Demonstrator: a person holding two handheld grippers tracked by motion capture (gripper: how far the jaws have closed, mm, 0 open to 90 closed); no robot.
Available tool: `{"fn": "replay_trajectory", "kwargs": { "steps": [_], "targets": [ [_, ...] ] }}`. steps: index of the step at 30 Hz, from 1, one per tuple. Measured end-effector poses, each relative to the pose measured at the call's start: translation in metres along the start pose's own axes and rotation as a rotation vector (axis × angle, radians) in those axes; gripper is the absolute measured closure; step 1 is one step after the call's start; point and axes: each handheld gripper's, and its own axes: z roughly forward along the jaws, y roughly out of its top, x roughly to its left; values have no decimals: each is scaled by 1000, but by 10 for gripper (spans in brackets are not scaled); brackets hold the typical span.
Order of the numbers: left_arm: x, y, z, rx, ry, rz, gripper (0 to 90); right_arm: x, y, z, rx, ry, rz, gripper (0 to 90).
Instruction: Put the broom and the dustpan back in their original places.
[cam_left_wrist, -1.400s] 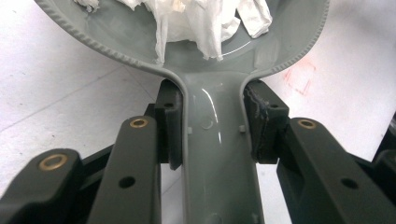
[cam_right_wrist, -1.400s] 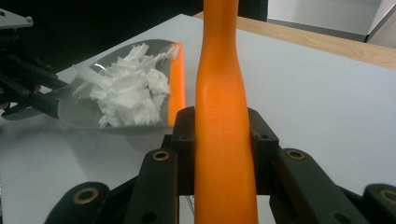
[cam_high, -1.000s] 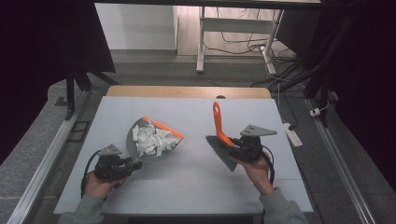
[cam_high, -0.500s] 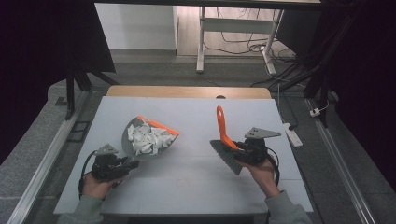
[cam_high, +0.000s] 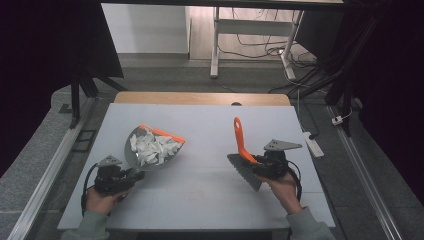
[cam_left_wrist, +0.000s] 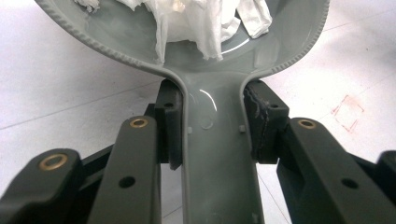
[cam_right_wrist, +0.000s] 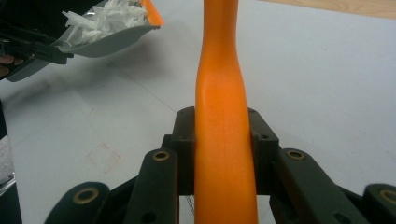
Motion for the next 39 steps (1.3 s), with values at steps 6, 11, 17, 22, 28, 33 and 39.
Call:
{"fn": "replay_trajectory", "kwargs": {
  "steps": [6,11,17,22,28,33,39],
  "targets": [
    [1,-3,1,-3,62,-60,615,-5,-3,-7,-6,10,24,709],
    [-2,-5,8,8,89,-103,615,-7,-7,-10,2,26,39,709],
    [-9,-8,12,8,121,-133,615,-12,-13,-16,18,46,58,709],
    [-11,-8,18,24,141,-140,615,-13,-17,-14,37,52,66,709],
    [-7,-6,23,28,159,-172,614,-10,-18,-7,66,63,59,709],
    [-2,-5,29,39,162,-221,614,-9,-18,-3,78,63,62,709],
    [0,-4,34,47,178,-267,614,-7,-18,-1,87,69,59,709]
  ]
}}
